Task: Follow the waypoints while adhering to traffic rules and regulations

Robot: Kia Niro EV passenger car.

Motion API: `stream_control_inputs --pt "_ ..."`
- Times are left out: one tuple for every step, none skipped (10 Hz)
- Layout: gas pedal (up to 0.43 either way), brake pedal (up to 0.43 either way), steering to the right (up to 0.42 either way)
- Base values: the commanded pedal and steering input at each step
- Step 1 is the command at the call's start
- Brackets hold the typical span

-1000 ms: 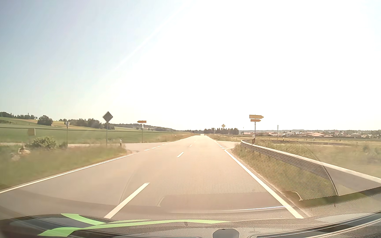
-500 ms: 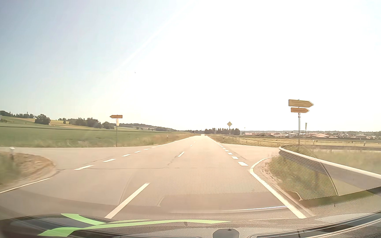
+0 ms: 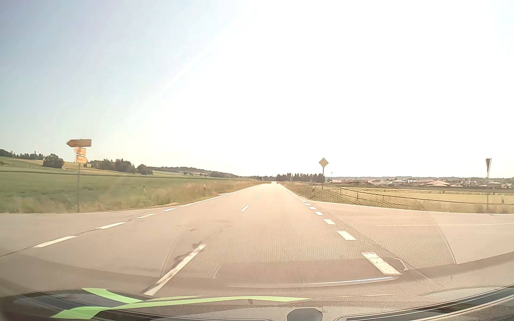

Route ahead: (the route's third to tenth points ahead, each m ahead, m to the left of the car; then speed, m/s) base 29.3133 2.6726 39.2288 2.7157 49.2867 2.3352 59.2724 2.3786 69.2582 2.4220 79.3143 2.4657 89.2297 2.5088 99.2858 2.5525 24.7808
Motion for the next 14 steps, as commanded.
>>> stream_control_inputs --pt "0.28 0.0 -0.001" --pt "0.28 0.0 -0.001" --pt "0.28 0.0 -0.001" --pt "0.248 0.0 -0.001" --pt "0.22 0.0 -0.001" --pt "0.22 0.0 -0.001" --pt "0.22 0.0 -0.001" --pt "0.228 0.0 -0.001" --pt "0.24 0.0 -0.001" --pt "0.248 0.0 -0.001" --pt "0.26 0.0 -0.001" --pt "0.26 0.0 -0.001" --pt "0.26 0.0 -0.001" --pt "0.26 0.0 -0.001"
